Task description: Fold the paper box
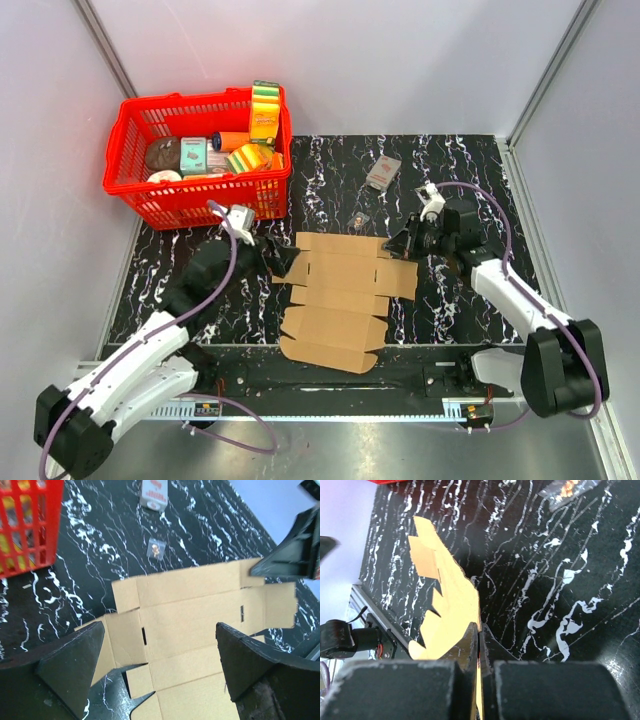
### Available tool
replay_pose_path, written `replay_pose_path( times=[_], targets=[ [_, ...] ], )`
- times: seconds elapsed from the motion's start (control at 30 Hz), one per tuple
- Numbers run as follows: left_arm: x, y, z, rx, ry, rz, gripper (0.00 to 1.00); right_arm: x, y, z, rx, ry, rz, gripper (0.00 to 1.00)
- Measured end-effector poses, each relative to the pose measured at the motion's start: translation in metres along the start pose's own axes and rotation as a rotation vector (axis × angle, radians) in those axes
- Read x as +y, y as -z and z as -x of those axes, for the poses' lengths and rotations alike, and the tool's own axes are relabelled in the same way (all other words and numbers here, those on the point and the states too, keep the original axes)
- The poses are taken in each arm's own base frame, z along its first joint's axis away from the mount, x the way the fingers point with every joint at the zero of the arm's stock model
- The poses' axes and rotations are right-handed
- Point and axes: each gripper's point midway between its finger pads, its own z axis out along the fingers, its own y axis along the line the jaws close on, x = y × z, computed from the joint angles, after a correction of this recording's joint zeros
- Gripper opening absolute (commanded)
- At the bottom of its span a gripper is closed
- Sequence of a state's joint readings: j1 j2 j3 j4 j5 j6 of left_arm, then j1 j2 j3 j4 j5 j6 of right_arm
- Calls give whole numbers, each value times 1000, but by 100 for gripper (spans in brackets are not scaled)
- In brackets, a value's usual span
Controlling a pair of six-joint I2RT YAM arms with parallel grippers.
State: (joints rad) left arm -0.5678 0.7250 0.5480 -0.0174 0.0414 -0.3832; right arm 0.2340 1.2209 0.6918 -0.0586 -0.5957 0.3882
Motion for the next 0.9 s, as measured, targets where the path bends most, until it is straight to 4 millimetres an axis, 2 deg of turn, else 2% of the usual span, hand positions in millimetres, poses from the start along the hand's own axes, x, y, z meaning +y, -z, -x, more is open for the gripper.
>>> replay_pose_path(
  times=[0.1,0.17,0.33,0.47,0.6,0.7,0.77,0.9],
  targets=[
    [5,-13,-24,45,11,-9,99,11,7,5,-22,22,32,0],
    [7,-20,-32,63,12,-15,99,16,9,5,-22,28,49,0],
    [8,-35,-23,23,18,-49,95,22,14,0,-8,27,79,1],
    [23,-45,-18,11,49,-43,88,31,20,0,-13,40,110,1],
    [44,-52,-33,75,105,-26,78,40,25,0,-17,51,143,1],
    [51,-55,-49,140,160,-40,74,44,29,-1,-23,61,159,1],
    [47,-57,-55,168,188,-75,72,46,31,-2,-27,65,168,1],
    [33,-60,-53,170,219,-169,65,52,34,-3,-24,73,197,1]
  ],
)
